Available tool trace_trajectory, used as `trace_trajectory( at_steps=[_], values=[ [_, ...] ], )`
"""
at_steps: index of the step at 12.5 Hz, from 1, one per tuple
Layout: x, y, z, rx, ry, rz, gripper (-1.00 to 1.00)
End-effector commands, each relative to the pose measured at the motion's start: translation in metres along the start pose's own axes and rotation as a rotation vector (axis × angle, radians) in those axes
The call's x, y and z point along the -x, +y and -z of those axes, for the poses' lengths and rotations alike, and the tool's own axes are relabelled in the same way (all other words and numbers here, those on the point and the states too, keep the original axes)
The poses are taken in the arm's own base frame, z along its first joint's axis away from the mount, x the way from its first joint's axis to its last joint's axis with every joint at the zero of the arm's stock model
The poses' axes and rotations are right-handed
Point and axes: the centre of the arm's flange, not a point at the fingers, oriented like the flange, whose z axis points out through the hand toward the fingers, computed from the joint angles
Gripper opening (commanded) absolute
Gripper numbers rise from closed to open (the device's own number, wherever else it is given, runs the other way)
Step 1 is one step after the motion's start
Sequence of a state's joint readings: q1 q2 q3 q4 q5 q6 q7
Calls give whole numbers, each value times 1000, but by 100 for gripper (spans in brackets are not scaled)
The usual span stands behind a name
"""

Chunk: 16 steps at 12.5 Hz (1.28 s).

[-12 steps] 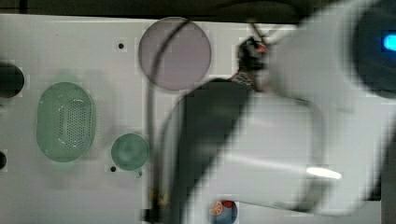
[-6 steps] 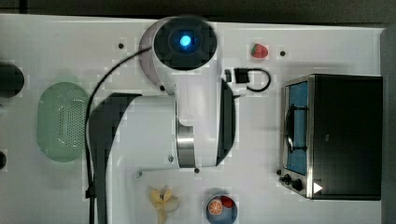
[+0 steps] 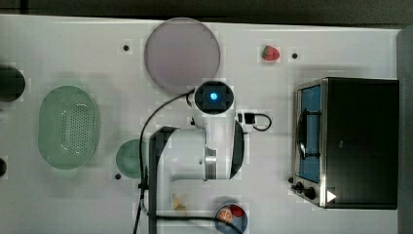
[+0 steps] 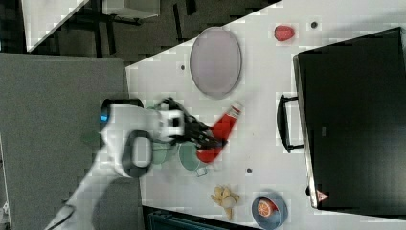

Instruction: Pick Ketchup from oven and place it on table.

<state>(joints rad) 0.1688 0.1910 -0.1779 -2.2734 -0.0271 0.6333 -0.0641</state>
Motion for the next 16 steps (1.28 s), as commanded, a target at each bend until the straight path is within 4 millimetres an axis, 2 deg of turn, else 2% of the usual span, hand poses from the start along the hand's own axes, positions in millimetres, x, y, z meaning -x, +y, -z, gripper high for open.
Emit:
trace_trajectory(
  at_steps=[1, 3, 6, 7, 9, 10, 12, 14, 16],
  values=[
    [-20, -3, 9, -69, 69, -58, 27],
    [-23, -7, -16, -63, 63, -65, 33],
    [-27, -12, -45, -50, 58, -66, 96],
    [-29, -13, -48, -58, 70, -66, 100],
    [-31, -14, -35, -73, 83, -69, 100],
    [-32, -13, -20, -87, 92, -72, 100],
    [-36, -5, 34, -127, 116, -87, 100],
    [-36, 10, 103, -163, 131, -102, 100],
    [-33, 24, 181, -218, 172, -110, 100]
  ],
)
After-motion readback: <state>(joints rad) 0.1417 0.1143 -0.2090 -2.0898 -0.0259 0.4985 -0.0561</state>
